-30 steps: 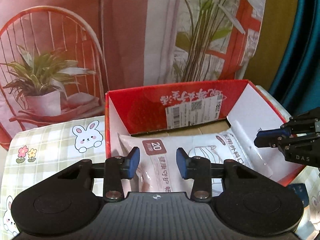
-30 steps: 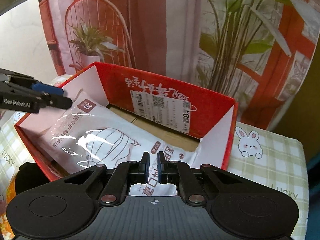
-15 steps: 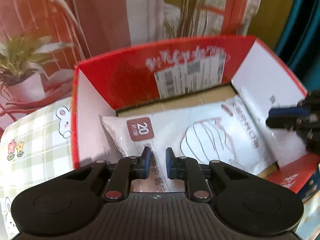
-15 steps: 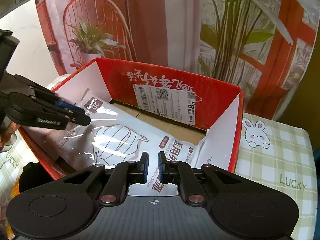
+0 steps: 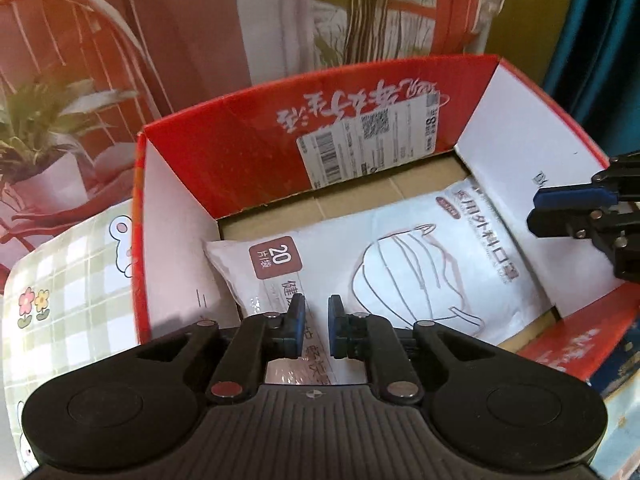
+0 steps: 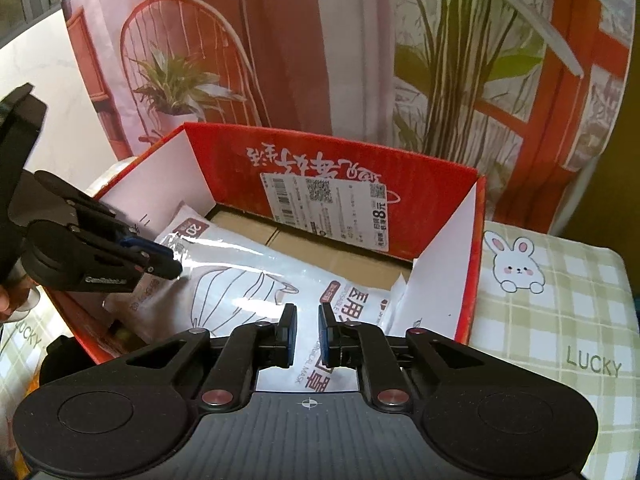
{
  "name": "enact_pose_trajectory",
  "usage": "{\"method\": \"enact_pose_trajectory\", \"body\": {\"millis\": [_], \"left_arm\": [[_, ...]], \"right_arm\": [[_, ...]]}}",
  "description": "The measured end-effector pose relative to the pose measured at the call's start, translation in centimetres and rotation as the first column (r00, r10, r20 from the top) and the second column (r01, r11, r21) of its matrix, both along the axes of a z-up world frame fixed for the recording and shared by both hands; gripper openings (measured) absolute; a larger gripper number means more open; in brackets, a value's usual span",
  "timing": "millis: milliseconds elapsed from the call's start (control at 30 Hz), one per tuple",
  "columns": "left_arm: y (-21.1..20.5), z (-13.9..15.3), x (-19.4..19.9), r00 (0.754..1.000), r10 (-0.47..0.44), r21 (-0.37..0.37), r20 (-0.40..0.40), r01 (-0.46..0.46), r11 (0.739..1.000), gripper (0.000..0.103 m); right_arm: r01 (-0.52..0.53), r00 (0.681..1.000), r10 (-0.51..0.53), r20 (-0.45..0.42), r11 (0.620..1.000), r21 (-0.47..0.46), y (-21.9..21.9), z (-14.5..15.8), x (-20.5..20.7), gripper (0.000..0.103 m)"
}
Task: Organize soft objects
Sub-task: 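Open both grippers to release the bags and withdraw from the box, then grasp the blue cotton-pad bag with the left gripper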
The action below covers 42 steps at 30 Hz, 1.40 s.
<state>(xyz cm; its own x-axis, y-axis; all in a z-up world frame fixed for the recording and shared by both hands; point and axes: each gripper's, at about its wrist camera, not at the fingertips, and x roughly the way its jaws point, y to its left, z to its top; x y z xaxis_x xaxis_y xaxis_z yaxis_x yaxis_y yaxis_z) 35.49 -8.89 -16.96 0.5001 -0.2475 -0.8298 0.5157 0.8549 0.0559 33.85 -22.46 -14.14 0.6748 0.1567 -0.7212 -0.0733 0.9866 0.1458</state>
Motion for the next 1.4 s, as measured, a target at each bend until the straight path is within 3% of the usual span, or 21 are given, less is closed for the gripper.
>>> {"method": "enact_pose_trajectory", "body": {"millis": [100,167,200,333,400,467,500,567,700,1000,1133,1233,1400], "left_arm": [[0.1,1.1,-1.3,0.999,-0.003,-0.007,0.037,0.003,1.000,0.022],[0.1,1.7,-2.0,0.998,0.003,-0.005,0.066,-0.003,1.000,0.041],[0.1,2.1,-2.5,0.996,0.006,-0.006,0.084,-0.005,1.000,0.044],[0.4,3.3,-4.0,0.992,0.017,-0.009,0.127,-0.016,1.000,0.061],[0.6,3.7,-4.6,0.989,0.030,-0.018,0.147,-0.028,0.999,0.077],[0.8,4.1,-5.5,0.985,0.044,-0.024,0.164,-0.040,0.999,0.099],[0.9,4.3,-6.0,0.983,0.050,-0.033,0.176,-0.045,0.998,0.101],[1.2,4.6,-6.9,0.980,0.055,-0.047,0.189,-0.047,0.998,0.102],[1.5,4.8,-8.9,0.975,0.082,-0.072,0.208,-0.068,0.995,0.103],[2.3,3.7,-12.9,0.963,0.160,-0.244,0.218,-0.105,0.964,0.103],[2.9,2.9,-15.0,0.957,0.193,-0.370,0.215,-0.103,0.923,0.103],[2.6,2.2,-16.2,0.950,0.223,-0.389,0.217,-0.126,0.912,0.103],[1.3,0.7,-17.6,0.959,0.160,-0.357,0.235,-0.068,0.932,0.103]], "right_arm": [[0.011,1.000,-0.011,0.013,1.000,-0.026,0.3,0.4,-0.6,0.019],[0.014,1.000,-0.013,0.024,0.999,-0.040,0.5,0.8,-1.1,0.022],[0.017,0.999,-0.016,0.028,0.999,-0.043,0.6,0.9,-1.3,0.023],[0.040,0.998,-0.038,0.056,0.998,-0.039,0.6,1.9,-2.6,0.045],[0.050,0.996,-0.048,0.074,0.998,-0.031,0.7,2.3,-3.3,0.058],[0.056,0.994,-0.054,0.090,0.998,-0.026,0.7,2.7,-4.1,0.071],[0.060,0.993,-0.058,0.099,0.998,-0.022,0.7,2.9,-4.5,0.075],[0.071,0.991,-0.069,0.117,0.997,-0.009,0.7,3.2,-5.4,0.092],[0.096,0.984,-0.096,0.151,0.995,0.007,0.6,3.7,-7.2,0.103],[0.176,0.960,-0.176,0.216,0.984,0.020,0.5,3.5,-11.6,0.103],[0.205,0.946,-0.203,0.251,0.979,0.020,0.8,3.0,-13.5,0.103],[0.212,0.941,-0.211,0.265,0.977,0.025,1.1,2.5,-14.6,0.103],[0.244,0.934,-0.226,0.277,0.969,-0.029,1.6,1.2,-16.2,0.103]]}}
